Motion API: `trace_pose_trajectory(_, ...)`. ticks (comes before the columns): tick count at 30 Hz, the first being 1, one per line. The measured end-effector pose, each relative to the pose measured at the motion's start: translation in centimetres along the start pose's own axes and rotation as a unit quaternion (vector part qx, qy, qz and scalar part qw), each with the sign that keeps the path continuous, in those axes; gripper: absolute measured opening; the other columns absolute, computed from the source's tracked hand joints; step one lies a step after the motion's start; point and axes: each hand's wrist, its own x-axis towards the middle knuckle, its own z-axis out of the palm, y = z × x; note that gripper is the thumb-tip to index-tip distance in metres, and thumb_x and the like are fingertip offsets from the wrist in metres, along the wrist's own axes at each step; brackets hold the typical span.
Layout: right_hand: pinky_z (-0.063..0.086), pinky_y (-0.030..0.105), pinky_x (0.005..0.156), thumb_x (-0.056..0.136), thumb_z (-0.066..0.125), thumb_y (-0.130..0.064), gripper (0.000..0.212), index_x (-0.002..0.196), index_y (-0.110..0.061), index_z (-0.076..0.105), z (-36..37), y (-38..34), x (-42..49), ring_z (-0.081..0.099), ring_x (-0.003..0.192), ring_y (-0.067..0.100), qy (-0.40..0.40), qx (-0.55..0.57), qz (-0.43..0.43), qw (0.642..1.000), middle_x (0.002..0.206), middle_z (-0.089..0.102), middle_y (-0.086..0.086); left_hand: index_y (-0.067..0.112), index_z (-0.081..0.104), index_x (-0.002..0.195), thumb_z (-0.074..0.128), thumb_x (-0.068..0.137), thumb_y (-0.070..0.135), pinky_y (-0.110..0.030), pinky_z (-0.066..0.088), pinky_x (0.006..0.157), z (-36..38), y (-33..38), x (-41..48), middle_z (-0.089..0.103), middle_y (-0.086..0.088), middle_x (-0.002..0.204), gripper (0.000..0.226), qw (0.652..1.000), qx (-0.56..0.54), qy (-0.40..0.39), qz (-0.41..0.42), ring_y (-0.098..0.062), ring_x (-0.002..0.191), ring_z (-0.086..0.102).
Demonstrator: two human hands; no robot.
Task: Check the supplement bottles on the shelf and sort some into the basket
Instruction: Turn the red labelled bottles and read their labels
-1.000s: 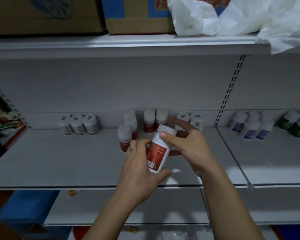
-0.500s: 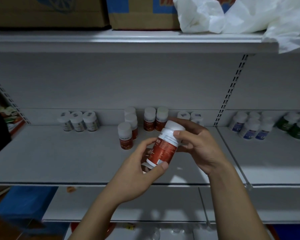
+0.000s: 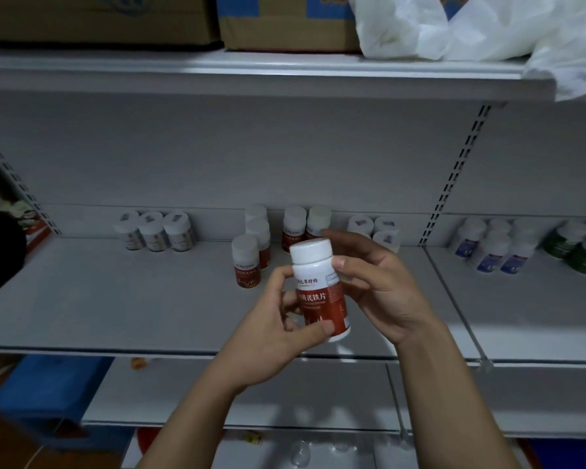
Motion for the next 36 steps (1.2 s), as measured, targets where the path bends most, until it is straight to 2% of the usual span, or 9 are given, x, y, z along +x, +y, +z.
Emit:
trace_pose_trajectory(6,0.059,0.031,0.073,0.086,0.067,-0.005,0.030,0.115,-0.014,0.068,0.6,-0.5,-0.2,0.071,0.095,0.017,0.037,-0.151,-0.019,0.988,0.104,0.074,0.004,0.034,0.047,0.123,0.083,0.072,0.023,-0.007,0.044,0.069,0.4,0.1,-0.3,0.064,0.016,0.100,0.063,0.983,0.126,0.127,0.028,0.006,0.085,0.060)
trace_pose_trajectory(12,0.059,0.029,0.066,0.080,0.077,-0.015,0.034,0.112,-0.020,0.069,1.9,0.6,-0.1,0.072,0.084,0.012,0.061,-0.232,-0.025,0.971,0.097,0.073,0.001,0.043,0.041,0.129,0.077,0.061,0.050,-0.034,0.052,0.087,0.1,-1.3,-0.5,0.054,0.013,0.117,0.077,0.954,0.246,0.170,0.032,-0.006,0.103,0.056)
trace_pose_trajectory(17,0.059,0.031,0.065,0.084,0.067,-0.001,0.027,0.104,-0.019,0.071,1.6,0.5,0.3,0.070,0.081,0.012,0.081,-0.161,-0.017,0.984,0.094,0.074,0.000,0.040,0.038,0.135,0.083,0.062,0.052,-0.021,0.051,0.085,-1.2,-1.1,-0.7,0.051,0.015,0.125,0.087,0.971,0.205,0.121,0.014,0.000,0.104,0.056)
trace_pose_trajectory(22,0.056,0.034,0.068,0.081,0.065,-0.004,0.026,0.100,-0.020,0.073,0.7,0.5,0.2,0.068,0.089,0.020,0.096,-0.117,-0.007,0.988,0.096,0.074,0.001,0.044,0.039,0.125,0.072,0.085,0.029,-0.019,0.052,0.082,-1.8,-0.4,-0.6,0.059,0.012,0.119,0.054,0.996,0.091,0.013,0.000,0.001,0.097,0.063)
trace_pose_trajectory(25,0.054,0.031,0.068,0.079,0.063,-0.006,0.026,0.097,-0.021,0.075,0.6,0.7,0.1,0.068,0.088,0.016,0.094,-0.108,-0.007,0.990,0.096,0.074,0.001,0.039,0.040,0.127,0.074,0.084,0.023,-0.018,0.051,0.080,-1.9,-0.5,0.0,0.064,0.008,0.111,0.057,0.997,0.077,-0.010,0.001,-0.002,0.092,0.065)
trace_pose_trajectory(27,0.055,0.031,0.068,0.086,0.061,-0.001,0.027,0.100,-0.020,0.074,0.7,0.8,0.1,0.068,0.088,0.016,0.107,-0.115,-0.003,0.988,0.095,0.074,0.000,0.037,0.037,0.133,0.083,0.075,0.023,-0.013,0.049,0.079,-1.9,-0.6,0.4,0.060,0.011,0.110,0.075,0.993,0.112,0.026,-0.004,0.001,0.092,0.062)
trace_pose_trajectory(29,0.058,0.034,0.066,0.089,0.062,-0.006,0.026,0.108,-0.021,0.071,1.1,1.1,0.4,0.070,0.085,0.019,0.111,-0.140,0.023,0.984,0.096,0.074,0.004,0.038,0.037,0.134,0.086,0.066,0.031,-0.019,0.050,0.083,-2.1,-1.1,0.6,0.053,0.010,0.116,0.085,0.977,0.193,0.089,0.008,-0.001,0.097,0.058)
trace_pose_trajectory(33,0.060,0.036,0.062,0.088,0.069,-0.017,0.025,0.113,-0.017,0.069,3.0,2.2,1.0,0.073,0.077,0.023,0.148,-0.161,0.052,0.974,0.095,0.074,0.011,0.036,0.037,0.124,0.083,0.066,0.031,-0.026,0.045,0.083,-2.6,-2.1,0.2,0.036,0.012,0.115,0.074,0.939,0.316,0.127,0.037,-0.010,0.104,0.046)
trace_pose_trajectory(36,0.061,0.042,0.066,0.084,0.072,-0.012,0.026,0.109,-0.019,0.066,3.9,2.4,1.8,0.072,0.084,0.025,0.170,-0.165,0.044,0.971,0.099,0.071,0.013,0.036,0.038,0.122,0.081,0.069,0.035,-0.023,0.042,0.081,-3.8,-2.3,0.0,0.033,0.017,0.112,0.068,0.942,0.306,0.124,0.059,-0.006,0.104,0.042)
